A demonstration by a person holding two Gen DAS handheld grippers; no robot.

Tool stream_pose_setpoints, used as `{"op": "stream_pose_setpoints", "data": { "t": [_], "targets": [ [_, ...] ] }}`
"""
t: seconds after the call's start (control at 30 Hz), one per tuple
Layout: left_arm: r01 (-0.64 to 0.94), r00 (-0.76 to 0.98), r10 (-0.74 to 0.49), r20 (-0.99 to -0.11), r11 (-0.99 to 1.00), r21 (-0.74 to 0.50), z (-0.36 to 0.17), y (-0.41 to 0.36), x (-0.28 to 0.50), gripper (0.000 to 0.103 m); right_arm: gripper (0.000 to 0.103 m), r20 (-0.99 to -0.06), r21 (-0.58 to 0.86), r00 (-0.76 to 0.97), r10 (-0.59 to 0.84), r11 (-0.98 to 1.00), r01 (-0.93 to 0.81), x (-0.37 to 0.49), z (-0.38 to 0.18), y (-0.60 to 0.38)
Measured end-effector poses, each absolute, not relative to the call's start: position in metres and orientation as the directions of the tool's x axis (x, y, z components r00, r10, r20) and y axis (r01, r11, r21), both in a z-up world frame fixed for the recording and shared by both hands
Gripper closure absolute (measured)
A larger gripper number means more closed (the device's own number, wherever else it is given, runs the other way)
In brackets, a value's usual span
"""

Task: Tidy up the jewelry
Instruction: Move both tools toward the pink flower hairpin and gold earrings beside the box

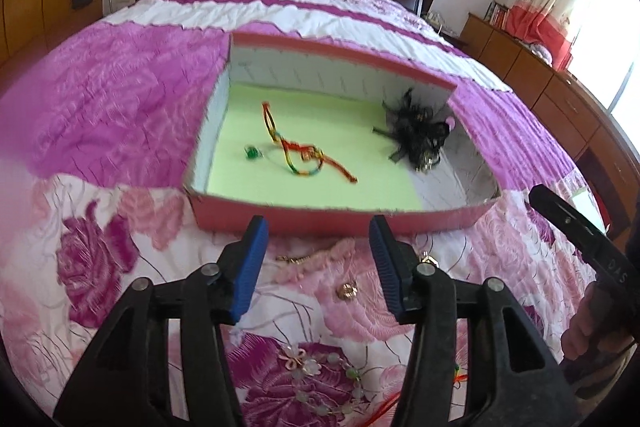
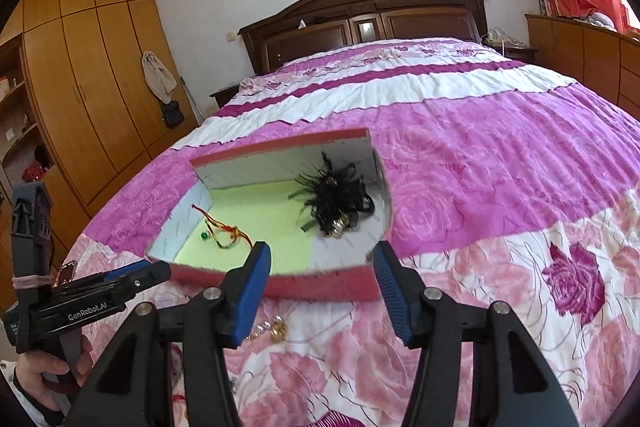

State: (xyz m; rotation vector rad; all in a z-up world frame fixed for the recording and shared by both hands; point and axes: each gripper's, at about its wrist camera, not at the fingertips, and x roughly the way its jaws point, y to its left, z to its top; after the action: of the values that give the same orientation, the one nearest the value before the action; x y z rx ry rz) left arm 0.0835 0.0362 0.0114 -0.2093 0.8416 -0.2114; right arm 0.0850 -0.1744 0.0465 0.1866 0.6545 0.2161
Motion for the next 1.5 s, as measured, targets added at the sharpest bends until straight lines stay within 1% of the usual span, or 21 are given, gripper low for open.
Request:
{"op": "stream_pose_setpoints", "data": {
  "t": [0.03,0.17,0.33,0.4,0.6,0.77,0.93,0.97,1.23,1.5],
  "targets": [
    [0.101,0.641,-0.266,-0.720,0.959,-0.265,0.009,0.034,0.084,0.055,0.046,-0.585,0.241,0.770,0.256,0.961,-0.137,0.084,0.045,-0.176],
    [0.081,0.601,-0.262,-0.755,0.960,-0.269,-0.005,0.024,0.087,0.043,0.046,-0.600,0.251,0.760,0.249,0.961,-0.116,0.081,0.037,-0.181],
    [0.008,0.582,-0.191,-0.791,0.973,-0.230,-0.022,0.015,0.090,0.041,0.045,-0.611,0.277,0.750,0.251,0.956,-0.094,0.079,0.028,-0.190],
    [-0.014,0.575,-0.180,-0.798,0.973,-0.230,-0.028,0.013,0.092,0.040,0.044,-0.614,0.285,0.748,0.253,0.954,-0.088,0.079,0.025,-0.192],
    [-0.042,0.607,-0.130,-0.784,0.980,-0.195,-0.037,0.007,0.098,0.037,0.043,-0.622,0.310,0.736,0.267,0.947,-0.082,0.078,0.017,-0.197],
    [-0.053,0.618,-0.109,-0.779,0.982,-0.179,-0.042,0.005,0.104,0.037,0.043,-0.629,0.325,0.727,0.276,0.943,-0.076,0.078,0.012,-0.200],
    [-0.045,0.624,-0.095,-0.776,0.987,-0.157,-0.044,0.004,0.103,0.040,0.043,-0.633,0.329,0.723,0.278,0.941,-0.074,0.078,0.010,-0.200],
    [-0.045,0.626,-0.096,-0.774,0.986,-0.159,-0.044,0.004,0.103,0.042,0.043,-0.633,0.328,0.722,0.278,0.942,-0.075,0.078,0.010,-0.200],
    [-0.011,0.642,-0.143,-0.753,0.981,-0.196,-0.035,0.011,0.091,0.042,0.043,-0.646,0.307,0.713,0.273,0.948,-0.085,0.076,0.012,-0.193],
    [0.022,0.656,-0.149,-0.740,0.984,-0.179,-0.019,0.022,0.078,0.042,0.043,-0.669,0.275,0.688,0.282,0.953,-0.124,0.075,0.013,-0.171]
  ]
}}
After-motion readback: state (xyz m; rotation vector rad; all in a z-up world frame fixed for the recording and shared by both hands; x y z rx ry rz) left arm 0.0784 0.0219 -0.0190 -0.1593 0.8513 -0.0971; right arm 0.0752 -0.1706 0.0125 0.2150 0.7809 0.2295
